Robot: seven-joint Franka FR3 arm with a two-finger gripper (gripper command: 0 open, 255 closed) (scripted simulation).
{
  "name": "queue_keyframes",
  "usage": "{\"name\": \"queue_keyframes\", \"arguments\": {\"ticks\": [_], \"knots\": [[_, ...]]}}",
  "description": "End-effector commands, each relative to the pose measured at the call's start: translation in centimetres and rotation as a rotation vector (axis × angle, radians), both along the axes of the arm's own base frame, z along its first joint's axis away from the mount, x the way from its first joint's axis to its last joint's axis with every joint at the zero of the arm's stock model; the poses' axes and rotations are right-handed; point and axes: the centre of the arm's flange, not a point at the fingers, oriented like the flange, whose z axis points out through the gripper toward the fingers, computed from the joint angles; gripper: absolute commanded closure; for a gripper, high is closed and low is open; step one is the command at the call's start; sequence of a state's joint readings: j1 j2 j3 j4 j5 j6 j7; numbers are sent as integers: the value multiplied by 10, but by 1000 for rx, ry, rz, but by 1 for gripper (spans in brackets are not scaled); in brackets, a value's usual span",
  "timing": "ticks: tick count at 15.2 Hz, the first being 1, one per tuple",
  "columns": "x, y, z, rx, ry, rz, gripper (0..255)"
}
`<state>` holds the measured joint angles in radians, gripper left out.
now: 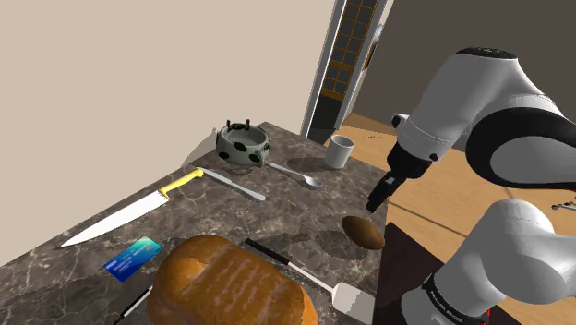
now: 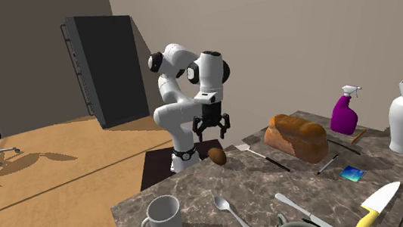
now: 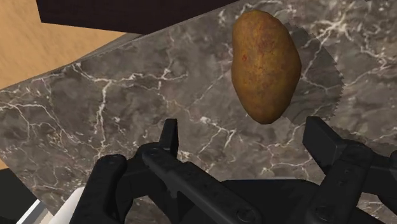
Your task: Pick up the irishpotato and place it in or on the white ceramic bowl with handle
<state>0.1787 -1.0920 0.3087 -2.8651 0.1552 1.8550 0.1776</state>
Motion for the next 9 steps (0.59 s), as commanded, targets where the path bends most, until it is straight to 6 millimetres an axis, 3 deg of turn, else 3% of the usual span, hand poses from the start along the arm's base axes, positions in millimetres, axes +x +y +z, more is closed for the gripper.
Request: {"name": "queue_keyframes", "arguments": {"ticks": [1,4,9], "knots": [[-7,15,-23,-1,-6,10,0],[-15,30,-48,-3,-11,22,0],[-12,28,-74,-3,-11,22,0]]}}
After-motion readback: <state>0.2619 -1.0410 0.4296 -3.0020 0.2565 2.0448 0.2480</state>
